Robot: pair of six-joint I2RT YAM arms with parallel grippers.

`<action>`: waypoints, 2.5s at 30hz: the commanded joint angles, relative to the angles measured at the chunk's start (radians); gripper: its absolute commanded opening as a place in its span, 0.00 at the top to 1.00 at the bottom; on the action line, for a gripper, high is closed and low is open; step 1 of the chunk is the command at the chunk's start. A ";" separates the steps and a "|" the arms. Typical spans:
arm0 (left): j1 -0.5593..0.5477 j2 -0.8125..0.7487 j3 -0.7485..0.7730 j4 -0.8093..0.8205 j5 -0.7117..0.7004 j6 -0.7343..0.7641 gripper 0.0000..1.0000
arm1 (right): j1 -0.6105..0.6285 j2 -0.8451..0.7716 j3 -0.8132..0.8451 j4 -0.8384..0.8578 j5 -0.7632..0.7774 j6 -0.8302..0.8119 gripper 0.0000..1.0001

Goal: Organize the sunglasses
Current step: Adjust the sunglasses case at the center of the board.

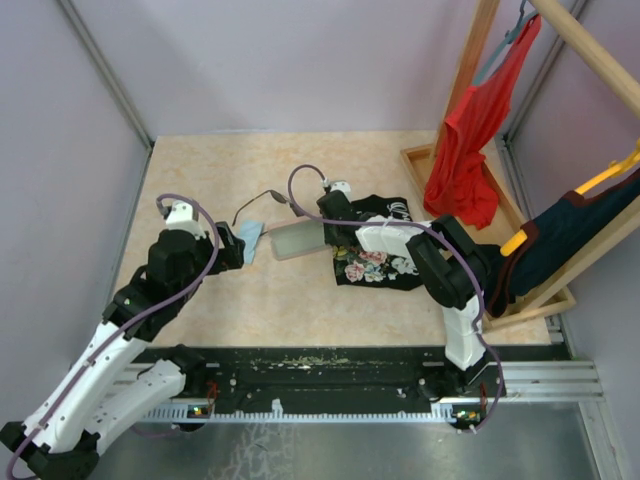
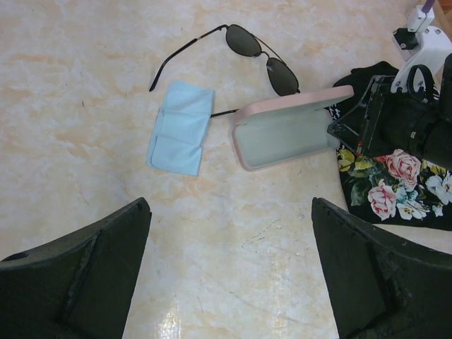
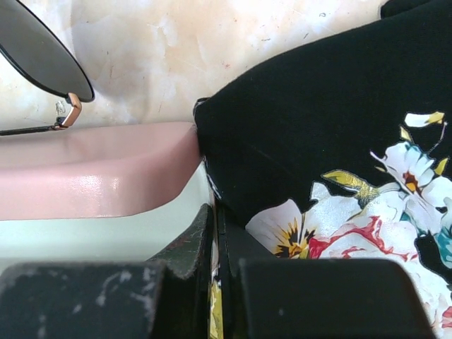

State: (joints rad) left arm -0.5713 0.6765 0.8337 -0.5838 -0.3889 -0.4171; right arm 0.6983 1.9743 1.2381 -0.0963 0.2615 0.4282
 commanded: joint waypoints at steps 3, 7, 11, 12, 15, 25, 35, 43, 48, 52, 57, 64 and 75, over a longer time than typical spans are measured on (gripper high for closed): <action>0.003 -0.003 -0.017 -0.011 -0.013 -0.039 0.00 | -0.006 -0.065 -0.008 0.012 -0.015 0.012 0.92; 0.004 0.000 -0.021 -0.009 -0.007 -0.051 0.00 | -0.008 -0.089 -0.020 0.029 -0.043 0.027 0.90; 0.004 0.007 -0.021 -0.008 0.001 -0.052 0.00 | -0.008 -0.067 -0.004 0.010 -0.033 0.029 0.94; 0.004 0.006 -0.021 -0.008 0.004 -0.052 0.00 | -0.008 -0.059 0.005 0.002 -0.029 0.032 0.96; 0.004 0.003 -0.026 -0.006 0.002 -0.054 0.00 | -0.008 -0.042 0.015 -0.008 -0.022 0.043 1.00; 0.004 0.015 -0.050 -0.002 0.010 -0.074 0.00 | -0.006 -0.036 0.022 -0.013 0.018 0.160 1.00; 0.004 0.034 -0.056 0.000 0.002 -0.082 0.00 | 0.015 -0.001 0.065 -0.006 0.016 0.188 1.00; 0.003 0.044 -0.072 0.001 -0.010 -0.100 0.00 | 0.016 -0.066 0.051 0.013 0.007 0.147 0.76; 0.004 0.062 -0.083 0.010 -0.009 -0.115 0.00 | 0.014 -0.154 -0.004 0.031 -0.013 0.114 0.71; 0.004 0.089 -0.092 0.035 -0.009 -0.117 0.00 | 0.015 -0.251 -0.081 0.058 -0.061 0.040 0.68; 0.006 0.171 -0.103 0.090 -0.016 -0.116 0.01 | 0.013 -0.424 -0.233 0.137 -0.122 -0.018 0.62; 0.013 0.353 -0.099 0.178 -0.050 -0.127 0.14 | 0.013 -0.643 -0.417 0.116 -0.191 -0.018 0.61; 0.091 0.642 -0.055 0.338 -0.098 -0.038 0.28 | 0.013 -0.965 -0.598 -0.039 -0.212 0.102 0.36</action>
State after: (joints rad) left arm -0.5041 1.2530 0.7399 -0.3435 -0.4725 -0.5030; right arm 0.7067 1.1198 0.6529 -0.0849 0.0513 0.4721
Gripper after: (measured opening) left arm 0.734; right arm 0.547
